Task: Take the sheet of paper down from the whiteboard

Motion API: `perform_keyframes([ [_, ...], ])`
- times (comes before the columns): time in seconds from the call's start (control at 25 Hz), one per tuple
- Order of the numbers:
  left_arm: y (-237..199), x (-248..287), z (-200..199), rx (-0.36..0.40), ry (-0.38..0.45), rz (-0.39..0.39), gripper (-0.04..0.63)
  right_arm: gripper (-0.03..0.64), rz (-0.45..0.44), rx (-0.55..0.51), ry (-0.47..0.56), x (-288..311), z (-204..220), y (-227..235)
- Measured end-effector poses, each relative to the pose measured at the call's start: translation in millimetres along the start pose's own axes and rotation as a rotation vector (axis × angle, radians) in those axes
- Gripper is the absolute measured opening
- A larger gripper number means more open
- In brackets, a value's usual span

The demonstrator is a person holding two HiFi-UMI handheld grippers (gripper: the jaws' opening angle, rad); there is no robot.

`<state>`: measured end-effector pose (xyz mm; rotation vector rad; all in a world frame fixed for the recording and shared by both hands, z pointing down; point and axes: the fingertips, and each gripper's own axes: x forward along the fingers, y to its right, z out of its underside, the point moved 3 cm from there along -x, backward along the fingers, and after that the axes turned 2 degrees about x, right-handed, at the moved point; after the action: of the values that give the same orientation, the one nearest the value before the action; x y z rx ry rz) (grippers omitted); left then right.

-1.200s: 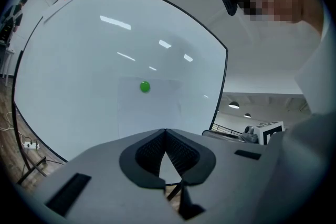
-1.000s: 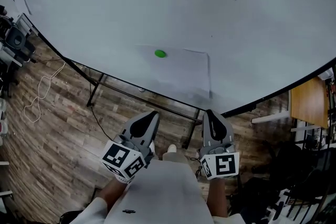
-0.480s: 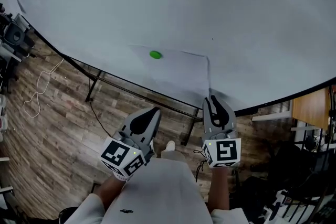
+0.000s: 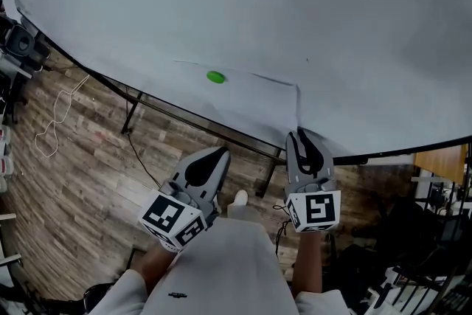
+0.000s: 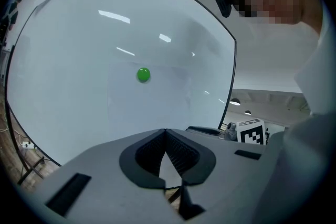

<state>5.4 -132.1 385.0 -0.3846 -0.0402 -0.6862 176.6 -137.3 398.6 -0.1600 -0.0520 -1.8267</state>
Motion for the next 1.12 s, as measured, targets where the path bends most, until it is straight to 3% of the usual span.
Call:
perform_keyframes([
  [0.28,-1,1,1,0.000,0.000,-0.003,0.007,0.059,-0.020,-0.015,-0.012,4,1,-2],
  [0.44,-1,-2,-3,0.004,0.009,-0.004,0.006,0.015,-0.013,-0.004,0.001,2,-3,-5],
  [1.12,3,-20,-8,0.013,0.045,-0.010,0.006,0.011,0.033,0.040,0.010,-15,-9,-20],
])
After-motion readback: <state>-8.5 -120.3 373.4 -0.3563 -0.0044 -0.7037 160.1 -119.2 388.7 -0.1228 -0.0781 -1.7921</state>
